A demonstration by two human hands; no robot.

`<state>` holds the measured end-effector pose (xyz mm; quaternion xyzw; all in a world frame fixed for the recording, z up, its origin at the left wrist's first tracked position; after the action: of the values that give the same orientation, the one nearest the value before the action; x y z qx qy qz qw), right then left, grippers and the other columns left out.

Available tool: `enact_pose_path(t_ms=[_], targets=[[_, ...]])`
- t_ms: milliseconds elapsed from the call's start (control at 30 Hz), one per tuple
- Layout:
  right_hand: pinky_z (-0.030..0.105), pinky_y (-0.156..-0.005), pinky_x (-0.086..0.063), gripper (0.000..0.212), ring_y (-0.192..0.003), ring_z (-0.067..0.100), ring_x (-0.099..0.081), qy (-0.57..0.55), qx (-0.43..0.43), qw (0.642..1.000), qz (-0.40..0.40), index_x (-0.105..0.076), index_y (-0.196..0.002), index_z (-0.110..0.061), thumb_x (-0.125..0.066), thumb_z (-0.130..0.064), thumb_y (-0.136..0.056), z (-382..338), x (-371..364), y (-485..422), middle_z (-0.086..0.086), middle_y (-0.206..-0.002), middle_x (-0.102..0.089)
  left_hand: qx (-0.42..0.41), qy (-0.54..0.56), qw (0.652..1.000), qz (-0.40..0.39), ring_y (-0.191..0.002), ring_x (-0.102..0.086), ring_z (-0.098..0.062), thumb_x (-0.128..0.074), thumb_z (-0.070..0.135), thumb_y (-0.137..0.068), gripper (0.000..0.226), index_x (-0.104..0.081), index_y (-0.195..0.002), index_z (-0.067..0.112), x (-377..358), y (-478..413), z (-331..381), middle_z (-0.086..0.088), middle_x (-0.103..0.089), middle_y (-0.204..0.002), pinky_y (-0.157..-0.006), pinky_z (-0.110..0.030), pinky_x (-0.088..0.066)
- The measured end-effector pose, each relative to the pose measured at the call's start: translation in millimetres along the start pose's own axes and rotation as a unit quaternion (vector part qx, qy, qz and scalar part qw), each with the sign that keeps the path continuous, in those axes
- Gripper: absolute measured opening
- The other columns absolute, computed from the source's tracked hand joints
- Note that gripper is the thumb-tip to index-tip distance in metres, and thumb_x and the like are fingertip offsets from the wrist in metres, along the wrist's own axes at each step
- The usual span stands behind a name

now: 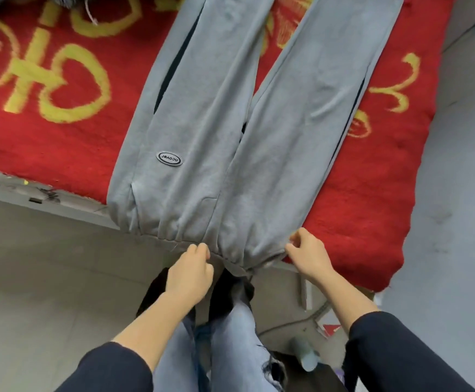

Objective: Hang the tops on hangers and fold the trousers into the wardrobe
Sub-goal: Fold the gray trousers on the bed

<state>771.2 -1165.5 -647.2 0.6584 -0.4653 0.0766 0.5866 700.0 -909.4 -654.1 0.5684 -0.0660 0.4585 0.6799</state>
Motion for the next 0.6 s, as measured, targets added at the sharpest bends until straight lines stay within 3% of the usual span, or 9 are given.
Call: enact_pose_path(t_ms=[67,167,300,400,467,600], targets=[[0.029,-0.067,-0.033,0.017,-0.082,0.022,-0.054,-0.021,-0.019,0.999,0.031,-0.054,-0.101,-0.012,-0.058,-0.020,-0.086,11,21,-19,-0.003,-0.081,-0.056,-0.036,0.039,0.998,-0.013,-0.086,-0.046,-0.019,-0.042,0.016,-0.091,0.014,-0.045,-0.104,0.019,-28,3,42,0.001,-0.047,-0.105,-0.070,-0.034,-0.042],[0.029,-0.072,-0.037,0.032,-0.085,0.021,-0.054,-0.075,-0.072,0.994,0.035,-0.053,-0.112,-0.009,-0.061,-0.025,-0.086,27,31,-42,-0.002,-0.087,-0.056,-0.063,0.065,0.996,-0.001,-0.109,-0.044,-0.019,-0.043,0.018,-0.092,0.032,-0.043,-0.124,0.020,-60,0,91,0.002,-0.043,-0.119,-0.082,-0.035,-0.045],[0.047,-0.090,-0.051,0.042,-0.099,0.029,-0.062,-0.194,-0.129,0.972,0.021,-0.051,-0.112,-0.010,-0.070,-0.028,-0.079,38,20,-57,0.012,-0.105,-0.063,-0.029,0.064,0.997,0.009,-0.114,-0.036,-0.023,-0.047,0.029,-0.093,0.047,-0.030,-0.136,0.022,-79,-13,117,-0.001,-0.031,-0.128,-0.089,-0.035,-0.044],[0.041,-0.077,-0.056,0.039,-0.101,0.028,-0.063,-0.312,-0.156,0.937,0.004,-0.049,-0.110,-0.010,-0.070,-0.023,-0.080,32,11,-60,0.012,-0.112,-0.060,-0.002,0.073,0.997,0.013,-0.113,-0.038,-0.025,-0.051,0.036,-0.091,0.048,-0.031,-0.133,0.023,-77,-23,116,-0.003,-0.033,-0.124,-0.089,-0.038,-0.046],[0.032,-0.061,-0.056,0.024,-0.091,0.027,-0.067,-0.366,-0.157,0.917,-0.030,-0.051,-0.099,-0.009,-0.066,-0.012,-0.081,20,7,-59,0.013,-0.103,-0.062,0.012,0.078,0.997,0.012,-0.112,-0.039,-0.025,-0.055,0.042,-0.089,0.051,-0.032,-0.130,0.023,-73,-26,113,-0.004,-0.036,-0.121,-0.088,-0.040,-0.047],[0.026,-0.048,-0.053,0.009,-0.041,0.010,-0.057,-0.363,-0.143,0.916,-0.090,-0.053,-0.082,-0.007,-0.057,0.000,-0.078,-21,8,-53,0.007,-0.065,-0.056,0.072,0.098,0.992,0.014,-0.112,-0.042,-0.028,-0.060,0.057,-0.079,0.067,-0.031,-0.127,0.021,-64,-27,107,-0.006,-0.040,-0.119,-0.083,-0.038,-0.044]])
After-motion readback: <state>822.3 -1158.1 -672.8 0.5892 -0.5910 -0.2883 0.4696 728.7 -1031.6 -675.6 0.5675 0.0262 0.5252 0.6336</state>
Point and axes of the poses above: each hand's wrist, its own y-axis away from the middle knuckle, its own x-axis out of the back of the hand, z = x × y, the point moved 9 cm from there along -y, towards the middle knuckle
